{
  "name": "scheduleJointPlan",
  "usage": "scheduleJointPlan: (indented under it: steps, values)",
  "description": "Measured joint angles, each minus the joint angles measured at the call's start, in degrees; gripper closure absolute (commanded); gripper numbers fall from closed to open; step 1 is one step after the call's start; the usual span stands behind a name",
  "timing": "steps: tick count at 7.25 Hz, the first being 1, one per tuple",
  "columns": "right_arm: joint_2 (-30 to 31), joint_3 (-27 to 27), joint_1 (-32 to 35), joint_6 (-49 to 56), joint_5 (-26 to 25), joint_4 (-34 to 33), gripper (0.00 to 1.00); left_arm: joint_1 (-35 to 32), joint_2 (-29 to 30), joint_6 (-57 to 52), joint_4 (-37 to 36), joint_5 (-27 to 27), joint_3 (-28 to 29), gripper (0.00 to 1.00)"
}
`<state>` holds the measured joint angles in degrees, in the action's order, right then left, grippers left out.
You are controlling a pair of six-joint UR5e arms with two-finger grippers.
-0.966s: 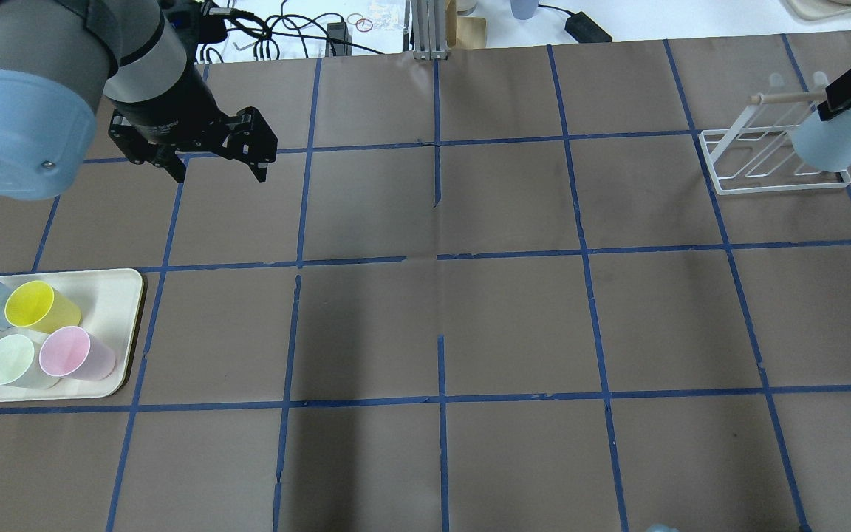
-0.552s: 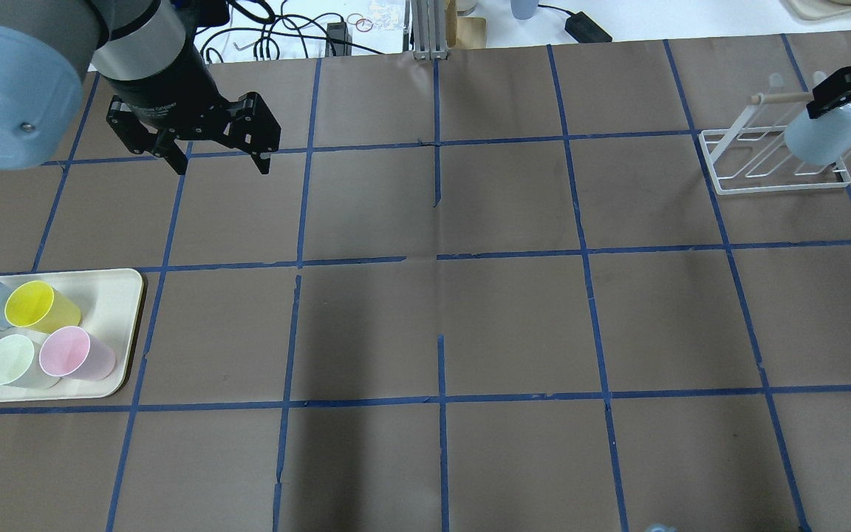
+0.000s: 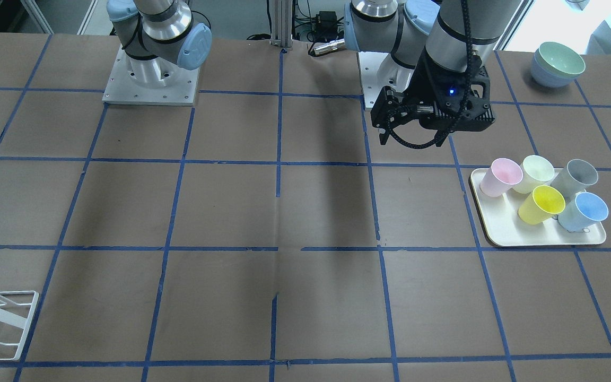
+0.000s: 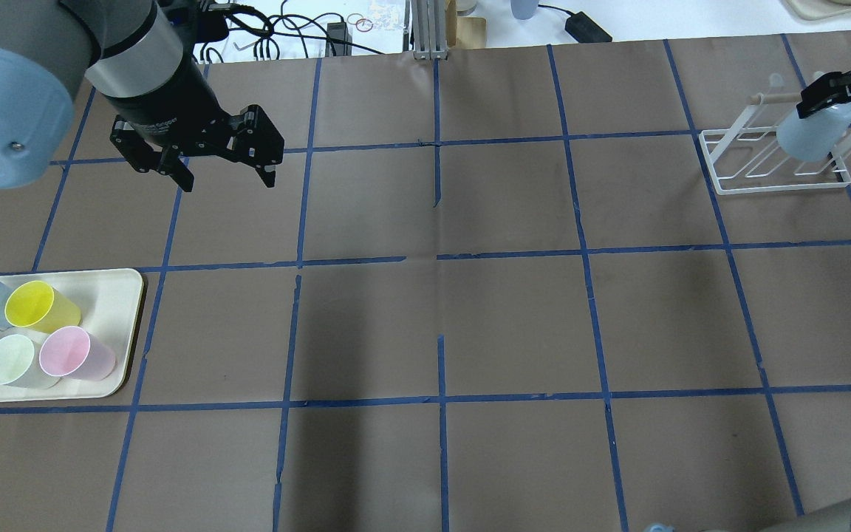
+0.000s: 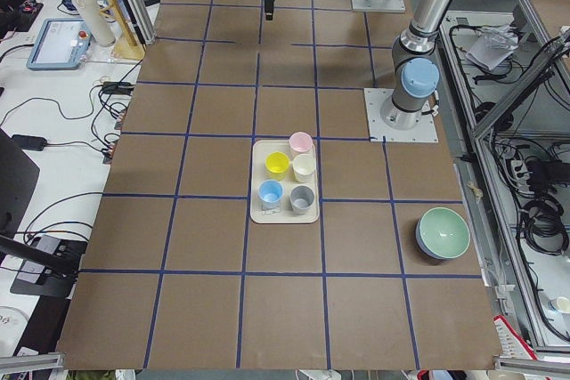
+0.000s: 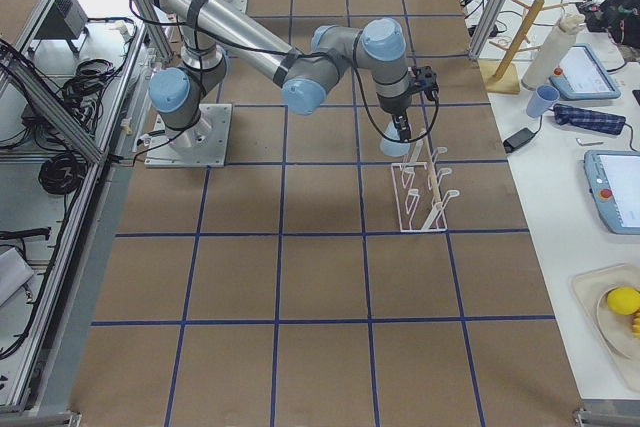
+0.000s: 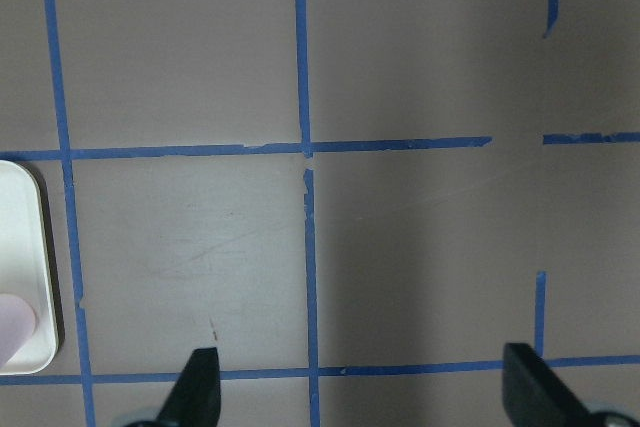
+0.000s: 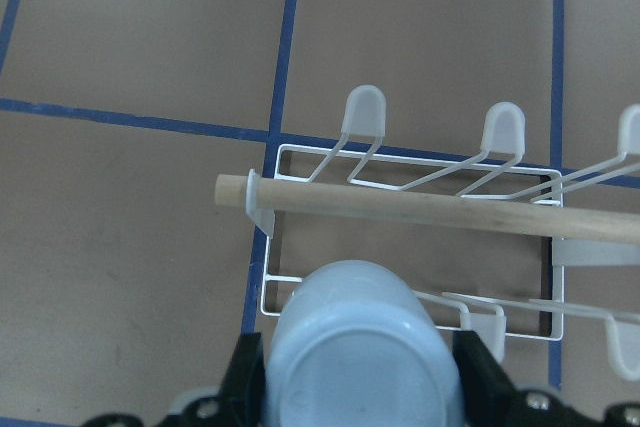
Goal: Transfer IKEA cup to right arm and place on rack
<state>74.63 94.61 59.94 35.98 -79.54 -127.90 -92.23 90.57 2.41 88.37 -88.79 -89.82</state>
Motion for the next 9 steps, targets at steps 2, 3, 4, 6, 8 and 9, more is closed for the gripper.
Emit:
scheduleJointPlan:
  steps: [2, 3, 4, 6, 8, 9]
  values:
    - [-0.6, 0.4, 0.0, -0.6, 0.3, -0.9, 0.97, 0.0, 0.1, 0.3, -0.1, 0.0, 0.0, 0.0]
    - [-0.7, 0.6, 0.1, -0.7, 0.3, -0.9, 0.94, 0.0, 0.1, 0.3, -0.1, -0.1, 0.1, 0.0]
    - [-1.0, 0.7, 0.1, -0.8, 0.3, -0.7, 0.9, 0.1, 0.2, 0.3, -0.1, -0.1, 0.1, 0.0]
    - [-2.6, 0.7, 0.1, -0.9, 0.4, -0.7, 0.58, 0.1, 0.5, 0.2, -0.1, -0.1, 0.6, 0.0]
    - [-3.8, 0.8, 0.1, -0.9, 0.3, -0.6, 0.33, 0.1, 0.9, 0.2, 0.0, -0.1, 1.0, 0.0]
    - [-4.2, 0.8, 0.1, -0.9, 0.3, -0.6, 0.13, 0.1, 0.9, 0.2, 0.0, -0.2, 1.1, 0.0]
